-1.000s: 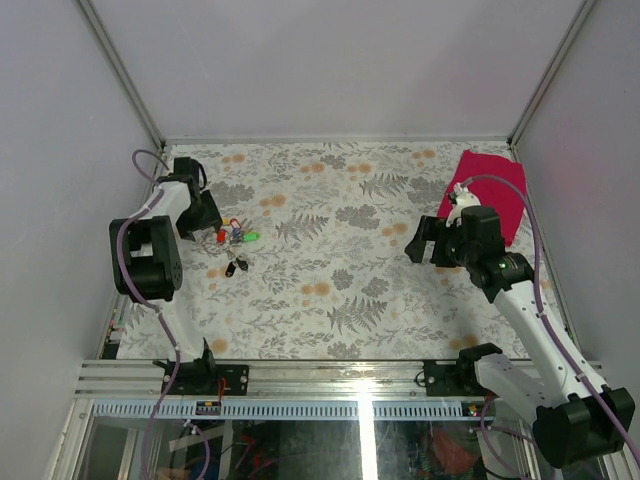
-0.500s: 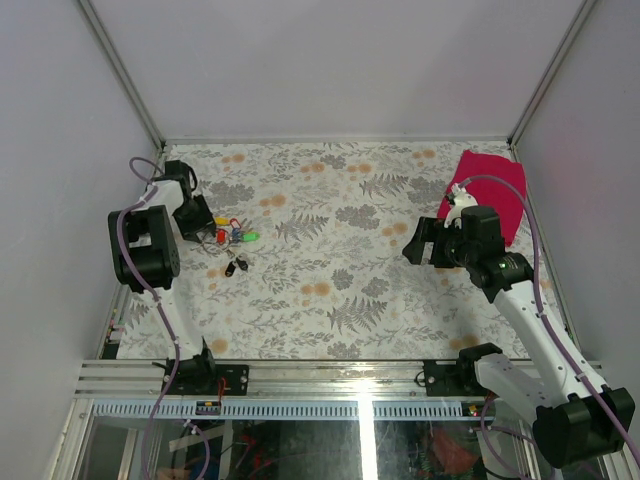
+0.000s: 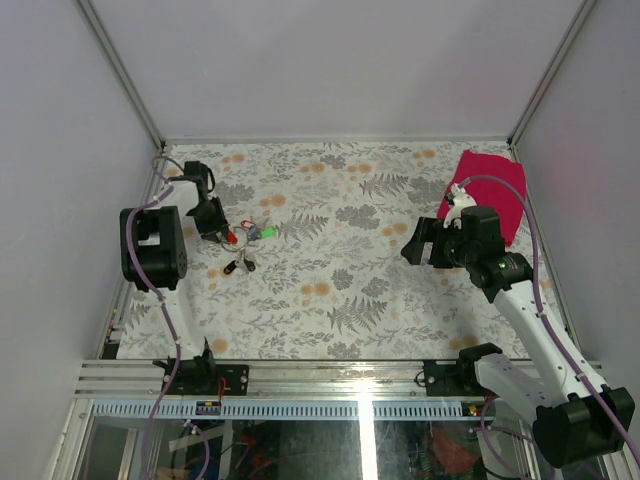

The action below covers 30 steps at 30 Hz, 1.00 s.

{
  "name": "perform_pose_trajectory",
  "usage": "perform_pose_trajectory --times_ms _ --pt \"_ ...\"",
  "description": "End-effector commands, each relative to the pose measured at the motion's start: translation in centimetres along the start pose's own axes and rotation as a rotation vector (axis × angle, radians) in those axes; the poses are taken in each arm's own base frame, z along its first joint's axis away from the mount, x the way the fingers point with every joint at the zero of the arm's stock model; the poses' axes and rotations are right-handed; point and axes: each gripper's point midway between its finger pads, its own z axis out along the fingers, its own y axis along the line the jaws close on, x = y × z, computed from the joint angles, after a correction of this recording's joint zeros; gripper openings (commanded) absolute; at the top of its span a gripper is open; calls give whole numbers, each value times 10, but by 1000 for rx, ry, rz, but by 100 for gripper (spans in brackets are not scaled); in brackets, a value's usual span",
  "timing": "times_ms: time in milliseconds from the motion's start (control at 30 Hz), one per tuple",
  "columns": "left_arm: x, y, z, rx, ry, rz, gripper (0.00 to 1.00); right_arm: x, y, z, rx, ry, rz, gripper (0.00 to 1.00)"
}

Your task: Put the keys on the keyring

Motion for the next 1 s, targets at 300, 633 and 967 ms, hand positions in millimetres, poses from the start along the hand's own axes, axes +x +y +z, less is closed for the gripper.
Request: perform_pose_trajectory --times_ms 300,633,967 --pt "82 -87 -5 72 62 257 11 -5 6 0 -34 -32 22 91" --pt "148 -167 -19 134 28 448 0 -8 4 -4 -19 -52 20 90" --pt "177 -223 -78 275 -134 490 22 -16 3 -15 0 -115 22 93"
